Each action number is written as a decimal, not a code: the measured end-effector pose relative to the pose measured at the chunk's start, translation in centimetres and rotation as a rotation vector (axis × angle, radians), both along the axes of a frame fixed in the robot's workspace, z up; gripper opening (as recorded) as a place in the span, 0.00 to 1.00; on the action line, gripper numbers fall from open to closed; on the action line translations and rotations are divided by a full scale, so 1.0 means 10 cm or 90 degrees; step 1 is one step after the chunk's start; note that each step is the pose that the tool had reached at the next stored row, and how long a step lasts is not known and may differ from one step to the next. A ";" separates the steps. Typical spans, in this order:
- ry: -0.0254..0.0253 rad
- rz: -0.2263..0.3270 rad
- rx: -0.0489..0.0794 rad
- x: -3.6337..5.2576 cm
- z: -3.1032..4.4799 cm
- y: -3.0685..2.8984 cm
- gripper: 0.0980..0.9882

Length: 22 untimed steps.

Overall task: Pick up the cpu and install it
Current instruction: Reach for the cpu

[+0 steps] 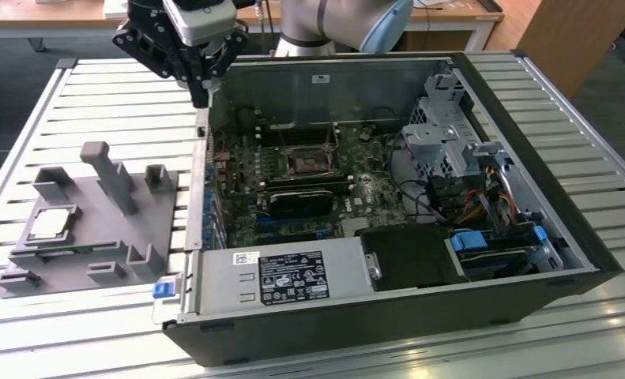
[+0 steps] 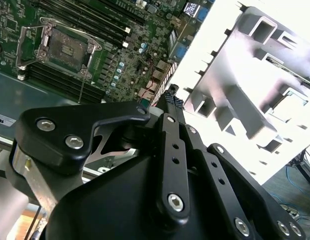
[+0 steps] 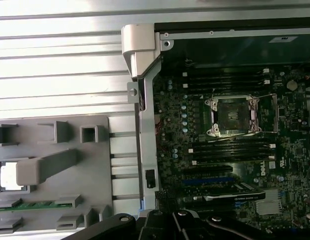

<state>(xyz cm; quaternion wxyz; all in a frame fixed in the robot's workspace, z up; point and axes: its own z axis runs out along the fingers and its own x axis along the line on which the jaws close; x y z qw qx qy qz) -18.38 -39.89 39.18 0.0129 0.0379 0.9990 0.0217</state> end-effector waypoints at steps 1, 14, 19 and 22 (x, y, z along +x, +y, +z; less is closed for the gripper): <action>0.0000 0.000 0.000 -0.004 0.000 0.000 0.01; 0.0000 0.000 0.000 -0.073 -0.003 0.000 0.01; 0.0000 0.000 0.000 -0.105 -0.004 0.000 0.01; 0.0000 0.000 0.000 -0.125 -0.005 0.000 0.01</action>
